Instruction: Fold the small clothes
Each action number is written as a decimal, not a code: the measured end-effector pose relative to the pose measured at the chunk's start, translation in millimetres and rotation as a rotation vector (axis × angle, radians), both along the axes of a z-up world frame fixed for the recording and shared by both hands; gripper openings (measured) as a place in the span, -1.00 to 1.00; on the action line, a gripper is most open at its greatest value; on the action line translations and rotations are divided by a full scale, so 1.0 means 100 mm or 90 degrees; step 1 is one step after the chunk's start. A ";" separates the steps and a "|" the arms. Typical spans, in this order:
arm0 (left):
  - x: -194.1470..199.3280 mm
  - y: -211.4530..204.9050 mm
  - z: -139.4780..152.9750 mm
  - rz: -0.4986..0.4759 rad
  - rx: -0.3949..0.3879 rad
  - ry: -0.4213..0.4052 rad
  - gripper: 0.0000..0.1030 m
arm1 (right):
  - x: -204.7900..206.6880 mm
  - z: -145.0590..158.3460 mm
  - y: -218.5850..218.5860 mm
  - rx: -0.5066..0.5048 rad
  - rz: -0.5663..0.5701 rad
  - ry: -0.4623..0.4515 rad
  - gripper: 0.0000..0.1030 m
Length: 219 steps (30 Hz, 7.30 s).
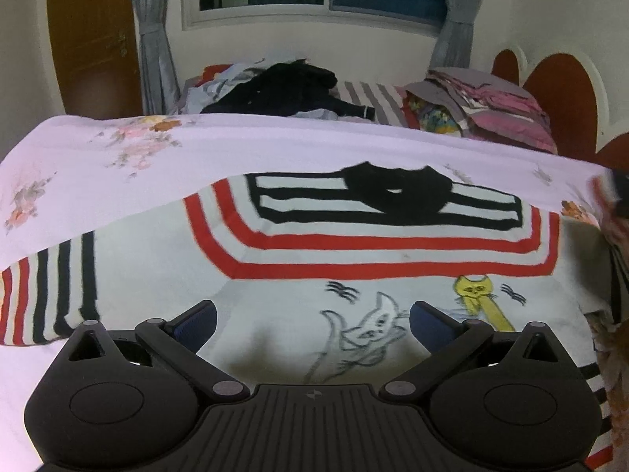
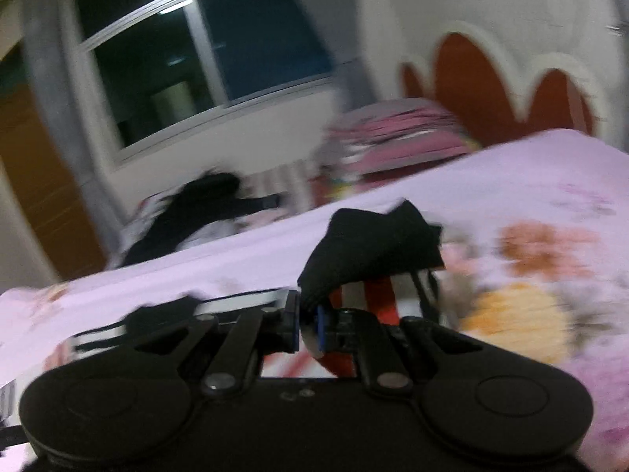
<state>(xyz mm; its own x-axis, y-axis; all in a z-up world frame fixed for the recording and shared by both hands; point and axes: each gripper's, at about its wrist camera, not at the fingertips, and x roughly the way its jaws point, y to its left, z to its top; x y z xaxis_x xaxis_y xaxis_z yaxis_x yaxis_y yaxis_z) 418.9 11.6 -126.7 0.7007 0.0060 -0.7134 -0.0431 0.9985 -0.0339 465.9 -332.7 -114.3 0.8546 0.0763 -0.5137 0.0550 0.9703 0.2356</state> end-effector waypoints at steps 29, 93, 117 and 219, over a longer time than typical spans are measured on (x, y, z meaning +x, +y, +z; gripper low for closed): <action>0.71 -0.42 -0.79 -0.117 -0.187 0.094 -0.31 | -0.55 -0.63 0.16 -0.118 -0.031 0.132 0.15; 0.92 -0.06 -0.80 0.007 -0.016 0.062 0.19 | 1.17 -0.89 -0.20 -0.018 -0.015 0.142 -0.64; 0.73 0.01 -0.53 -0.007 0.030 0.040 0.28 | 0.65 -0.44 0.43 -0.096 0.064 0.104 0.10; 0.18 1.06 -0.76 0.004 0.041 -0.014 0.10 | 0.34 -0.75 2.19 -0.188 0.219 0.125 -0.22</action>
